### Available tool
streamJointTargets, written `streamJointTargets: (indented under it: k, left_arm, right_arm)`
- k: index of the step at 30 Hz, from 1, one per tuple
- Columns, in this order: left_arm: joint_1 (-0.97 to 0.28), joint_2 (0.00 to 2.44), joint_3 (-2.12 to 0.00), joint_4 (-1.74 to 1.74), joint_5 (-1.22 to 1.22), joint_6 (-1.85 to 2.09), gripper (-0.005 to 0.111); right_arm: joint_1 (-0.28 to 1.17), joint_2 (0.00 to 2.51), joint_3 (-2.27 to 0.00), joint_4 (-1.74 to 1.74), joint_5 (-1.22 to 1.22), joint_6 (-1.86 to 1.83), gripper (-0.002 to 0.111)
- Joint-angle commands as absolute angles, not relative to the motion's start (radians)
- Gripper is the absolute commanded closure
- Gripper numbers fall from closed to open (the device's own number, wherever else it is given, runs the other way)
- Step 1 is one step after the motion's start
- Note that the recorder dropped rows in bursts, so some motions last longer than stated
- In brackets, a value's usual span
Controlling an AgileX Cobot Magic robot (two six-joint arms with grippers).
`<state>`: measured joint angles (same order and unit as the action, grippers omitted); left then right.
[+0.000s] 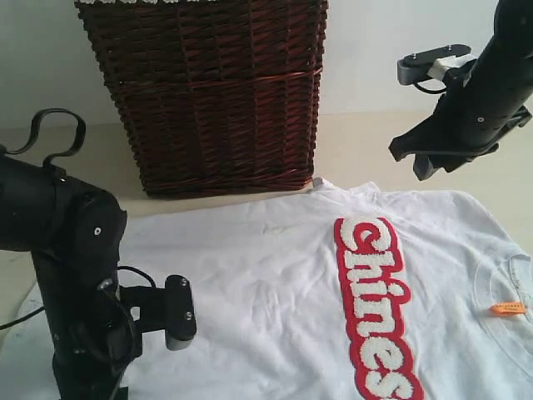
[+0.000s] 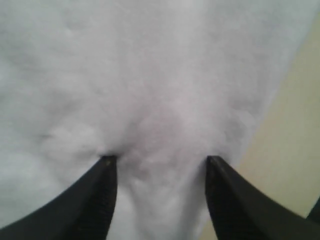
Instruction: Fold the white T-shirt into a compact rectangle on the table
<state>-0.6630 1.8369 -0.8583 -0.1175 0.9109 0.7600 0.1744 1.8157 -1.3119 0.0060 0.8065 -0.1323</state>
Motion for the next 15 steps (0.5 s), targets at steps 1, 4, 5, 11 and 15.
streamJointTargets:
  k: [1, 4, 5, 11, 15]
  left_arm:
    - [-0.66, 1.797, -0.849, 0.033, 0.867, 0.626, 0.044]
    - [-0.674, 1.752, -0.844, 0.017, 0.904, 0.624, 0.041]
    - [-0.682, 1.741, -0.841, 0.015, 0.908, 0.624, 0.041]
    - [-0.787, 1.717, -0.801, -0.01, 0.904, 0.628, 0.041]
    - [-0.837, 1.733, -0.736, 0.017, 0.821, 0.624, 0.042]
  right_arm:
    - [0.174, 1.776, -1.315, 0.095, 0.812, -0.195, 0.067]
    - [0.174, 1.758, -1.315, 0.118, 0.812, -0.209, 0.067]
    - [0.174, 1.755, -1.315, 0.123, 0.812, -0.215, 0.067]
    - [0.174, 1.747, -1.315, 0.153, 0.813, -0.229, 0.067]
    - [0.174, 1.747, -1.315, 0.178, 0.816, -0.249, 0.067]
